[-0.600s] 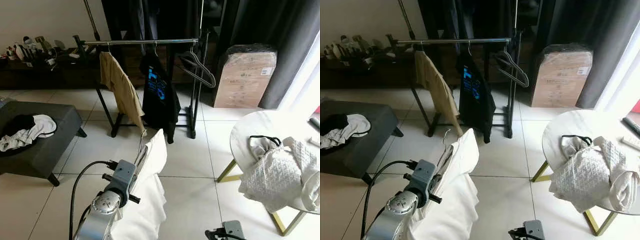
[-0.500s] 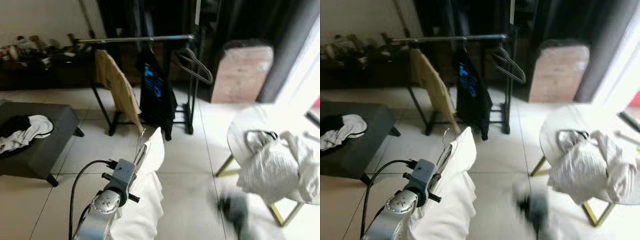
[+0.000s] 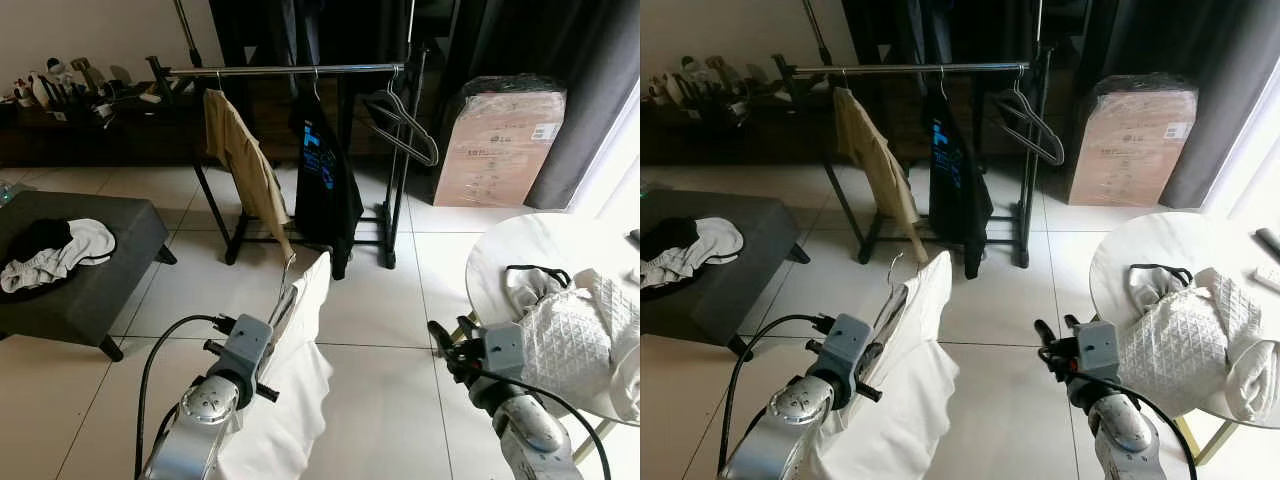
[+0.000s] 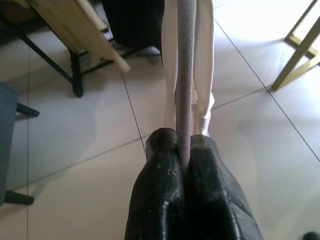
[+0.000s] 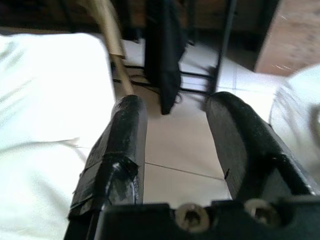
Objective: Hang hanger
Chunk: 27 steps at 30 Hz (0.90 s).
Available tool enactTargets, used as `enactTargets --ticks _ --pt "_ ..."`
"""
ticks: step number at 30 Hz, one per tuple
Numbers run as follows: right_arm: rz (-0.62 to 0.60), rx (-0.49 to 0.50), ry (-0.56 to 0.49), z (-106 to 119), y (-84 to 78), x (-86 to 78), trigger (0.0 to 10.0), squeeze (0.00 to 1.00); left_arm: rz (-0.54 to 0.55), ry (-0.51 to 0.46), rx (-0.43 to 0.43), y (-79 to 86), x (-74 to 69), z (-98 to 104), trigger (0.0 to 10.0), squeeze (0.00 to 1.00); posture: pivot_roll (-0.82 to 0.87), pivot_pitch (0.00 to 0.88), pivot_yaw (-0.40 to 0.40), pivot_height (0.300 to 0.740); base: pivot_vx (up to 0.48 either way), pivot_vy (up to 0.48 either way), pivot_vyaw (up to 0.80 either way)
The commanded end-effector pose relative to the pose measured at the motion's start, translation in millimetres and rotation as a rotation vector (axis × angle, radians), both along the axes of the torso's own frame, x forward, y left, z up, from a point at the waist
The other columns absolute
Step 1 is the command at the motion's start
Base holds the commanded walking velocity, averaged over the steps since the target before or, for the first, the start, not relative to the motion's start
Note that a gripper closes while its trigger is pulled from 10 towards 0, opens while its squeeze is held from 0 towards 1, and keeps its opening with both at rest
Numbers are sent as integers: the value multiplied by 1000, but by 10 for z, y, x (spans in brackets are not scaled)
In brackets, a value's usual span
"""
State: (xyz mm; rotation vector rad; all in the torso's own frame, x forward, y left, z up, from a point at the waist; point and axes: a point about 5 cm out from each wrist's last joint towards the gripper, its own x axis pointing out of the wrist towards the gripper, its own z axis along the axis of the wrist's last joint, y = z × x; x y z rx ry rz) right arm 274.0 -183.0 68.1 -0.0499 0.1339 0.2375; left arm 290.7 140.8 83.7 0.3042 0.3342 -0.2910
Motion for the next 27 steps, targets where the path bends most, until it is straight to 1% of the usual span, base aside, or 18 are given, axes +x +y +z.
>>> enactTargets --ticks 1,3,5,6,7,8,9,10,11,14,15,18,20,21,23,25,26,27 --pt "38 54 6 48 104 -26 10000 0 -10 -59 17 -13 46 119 10000 0 -183 107 52 740 0 0 0" --pt "75 92 33 120 205 -14 10000 0 -24 -63 20 -45 51 130 10000 0 -190 108 53 740 0 0 0" --pt "127 90 82 172 316 -12 10000 0 -45 -64 22 -89 50 138 10000 0 -189 110 54 740 0 0 0" --pt "172 84 110 214 404 -20 10000 306 -63 -68 29 -122 44 148 10000 0 -187 108 54 740 0 0 0" --pt "181 83 114 226 421 -24 10000 306 -66 -68 31 -128 43 150 10000 0 -187 108 54 740 0 0 0" --pt "178 50 144 217 439 -19 10000 941 -77 -76 29 -149 44 171 10000 0 -184 108 53 740 0 0 0" --pt "173 38 151 216 442 -14 10000 992 -81 -79 29 -157 46 182 10000 0 -184 105 52 740 0 0 0" --pt "156 38 150 226 444 7 10000 1000 -90 -92 28 -173 53 211 10000 0 -184 103 52 740 0 0 0" --pt "116 76 122 282 449 64 10000 1000 -108 -135 19 -213 80 297 10000 0 -181 100 52 740 0 0 0" --pt "90 131 93 360 469 106 10000 1000 -122 -182 -1 -259 104 380 10000 0 -176 92 52 740 0 0 0" --pt "87 132 71 397 480 121 10000 1000 -126 -200 -8 -277 110 409 10000 0 -176 91 52 740 0 0 0" --pt "79 153 62 460 505 110 10000 1000 -133 -229 -13 -298 104 440 10000 0 -177 82 52 740 0 0 0" --pt "57 163 40 483 497 98 10000 1000 -146 -272 -23 -330 98 484 10000 0 -176 73 52 740 0 0 0" --pt "30 176 25 498 480 86 10000 1000 -167 -310 -61 -378 86 547 10000 0 -176 67 53 740 0 0 0" --pt "7 191 8 516 465 75 10000 1000 -197 -344 -103 -436 74 606 10000 0 -176 60 55 740 0 0 0" --pt "-2 198 -3 529 462 72 10000 1000 -217 -360 -111 -469 70 628 10000 0 -179 56 56 740 0 0 0" --pt "-9 203 -17 548 460 67 10000 647 -236 -372 -95 -498 68 636 10000 0 -179 56 57 740 0 0 0" --pt "-2 218 -39 585 475 55 10000 0 -252 -370 -64 -524 69 617 10000 0 -183 54 58 740 0 0 0"
